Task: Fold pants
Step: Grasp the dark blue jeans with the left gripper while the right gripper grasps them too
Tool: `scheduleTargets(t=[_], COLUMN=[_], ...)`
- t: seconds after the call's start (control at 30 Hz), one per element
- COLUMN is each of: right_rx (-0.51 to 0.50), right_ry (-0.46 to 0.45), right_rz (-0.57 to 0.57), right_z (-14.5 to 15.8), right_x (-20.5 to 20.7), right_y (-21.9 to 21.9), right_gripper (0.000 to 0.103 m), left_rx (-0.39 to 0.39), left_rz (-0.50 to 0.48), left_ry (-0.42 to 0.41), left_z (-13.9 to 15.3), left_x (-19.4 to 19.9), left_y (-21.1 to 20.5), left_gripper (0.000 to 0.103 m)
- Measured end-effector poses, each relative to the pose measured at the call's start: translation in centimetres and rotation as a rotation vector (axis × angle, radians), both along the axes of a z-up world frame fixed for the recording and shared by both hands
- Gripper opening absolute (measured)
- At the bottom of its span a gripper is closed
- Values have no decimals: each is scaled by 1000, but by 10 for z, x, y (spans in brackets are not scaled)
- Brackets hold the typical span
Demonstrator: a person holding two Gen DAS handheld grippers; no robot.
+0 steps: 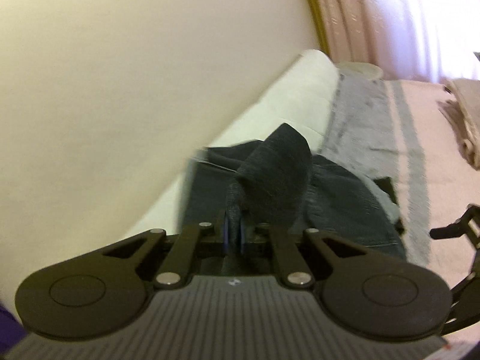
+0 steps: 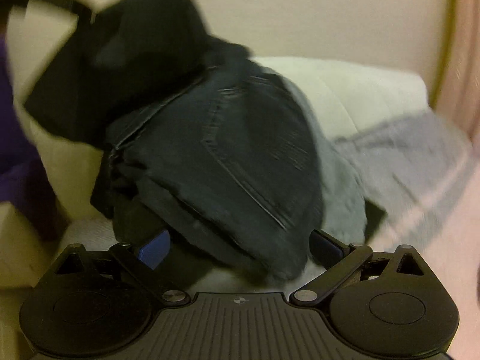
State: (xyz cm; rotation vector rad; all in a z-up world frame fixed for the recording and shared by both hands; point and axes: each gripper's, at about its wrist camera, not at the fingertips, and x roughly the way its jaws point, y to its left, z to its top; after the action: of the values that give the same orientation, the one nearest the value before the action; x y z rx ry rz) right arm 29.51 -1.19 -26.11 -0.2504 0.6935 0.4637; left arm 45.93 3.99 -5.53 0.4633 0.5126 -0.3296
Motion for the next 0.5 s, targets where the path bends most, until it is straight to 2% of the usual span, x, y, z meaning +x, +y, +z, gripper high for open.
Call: scheduleTargets(t=[0.03, 0.07, 0.1, 0.2, 0.27, 0.3, 0.33, 0.5], right_rx=[-38, -80, -115, -171, -185, -191, -189, -167], right_ry=[-15, -18, -24, -51, -59, -63, -71, -144], right_rz=[13, 26, 35, 63, 89, 103, 114, 7], right_z=[-7, -13, -19, -30, -31, -28, -22, 29], right_x=[6, 14, 19, 32, 37, 36, 34, 19], right_y=[8, 16, 23, 28, 29, 28, 26, -1], right_gripper=[70, 63, 58, 54, 38, 13, 2, 0], left_rx=[-11, -18, -17, -35, -44, -49, -58, -96], left_rz=[14, 26, 30, 35, 31, 28, 25, -19], left_ry=[-1, 0, -2, -1, -2, -6, -10, -49], left_z=[4, 6, 8, 10, 11, 13, 15, 37], left_x=[3, 5, 7, 10, 13, 13, 12, -1], left_y=[7, 13, 18, 30, 34, 36, 38, 46], left_gripper=[6, 6, 6, 6, 6, 6, 5, 4])
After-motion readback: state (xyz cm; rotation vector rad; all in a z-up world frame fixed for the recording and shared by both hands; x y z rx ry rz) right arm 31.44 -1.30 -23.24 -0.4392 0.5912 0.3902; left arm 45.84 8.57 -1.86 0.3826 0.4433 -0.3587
